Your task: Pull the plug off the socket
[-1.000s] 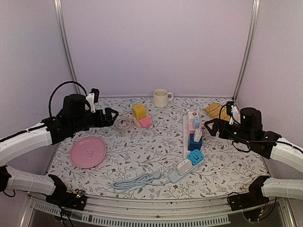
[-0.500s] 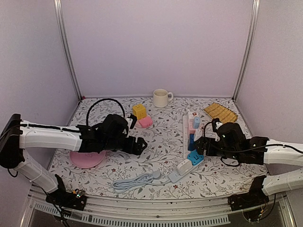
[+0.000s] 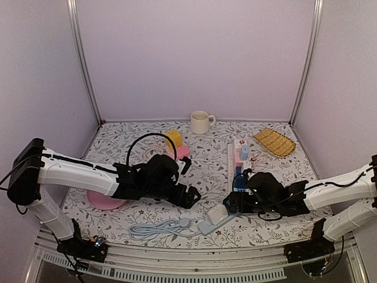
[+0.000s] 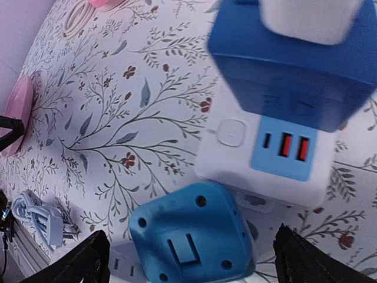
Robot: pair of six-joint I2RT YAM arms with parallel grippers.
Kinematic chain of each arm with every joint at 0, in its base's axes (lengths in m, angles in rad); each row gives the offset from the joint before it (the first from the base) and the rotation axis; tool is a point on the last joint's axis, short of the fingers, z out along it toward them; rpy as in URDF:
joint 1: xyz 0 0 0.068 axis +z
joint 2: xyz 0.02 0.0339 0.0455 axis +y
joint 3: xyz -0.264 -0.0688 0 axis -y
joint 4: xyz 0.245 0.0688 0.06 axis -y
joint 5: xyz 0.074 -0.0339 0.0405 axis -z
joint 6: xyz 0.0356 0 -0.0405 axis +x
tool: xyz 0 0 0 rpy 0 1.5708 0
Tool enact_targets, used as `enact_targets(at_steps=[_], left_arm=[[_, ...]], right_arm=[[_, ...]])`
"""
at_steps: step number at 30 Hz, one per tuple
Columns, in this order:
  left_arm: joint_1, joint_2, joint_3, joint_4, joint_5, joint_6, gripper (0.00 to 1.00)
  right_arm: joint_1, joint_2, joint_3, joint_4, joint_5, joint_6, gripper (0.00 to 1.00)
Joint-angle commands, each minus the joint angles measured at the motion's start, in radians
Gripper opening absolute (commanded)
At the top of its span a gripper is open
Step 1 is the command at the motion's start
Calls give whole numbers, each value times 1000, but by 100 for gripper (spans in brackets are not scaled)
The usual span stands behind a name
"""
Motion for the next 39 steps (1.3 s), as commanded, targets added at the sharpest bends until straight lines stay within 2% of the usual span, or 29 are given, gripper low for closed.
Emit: enact_targets(at_steps=[1,5,8,10,13,23,33,39], left_arm=[[-2,-44,-30,-30,-45,-21,97],[24,-81,-53,-92,-97,-69,97],[52,-117,-83,-119,-114,-101,97],[67,-143,-106,-113,-103,-106,97],[73,-167,-129,-105,-96,-106,97],[73,-156,-104,-48,-91,-117,97],[73,-103,-1,-46,-149,-113,97],[92,-57,76,-40,-66,-101,97]], right_arm=[[77,167,146,123,-59,9,98],[94,341,336,125,-83,-46,98],[92,441,496,61,-43,-111,99],[78,479,576,12,-23,-171,100],[24,483,614,-22,-45,-205,99],[-20,255,602,-271,156,-258,99],[-99,21,507,-455,248,-216,100],[-158,-55,441,-486,224,-205,96]])
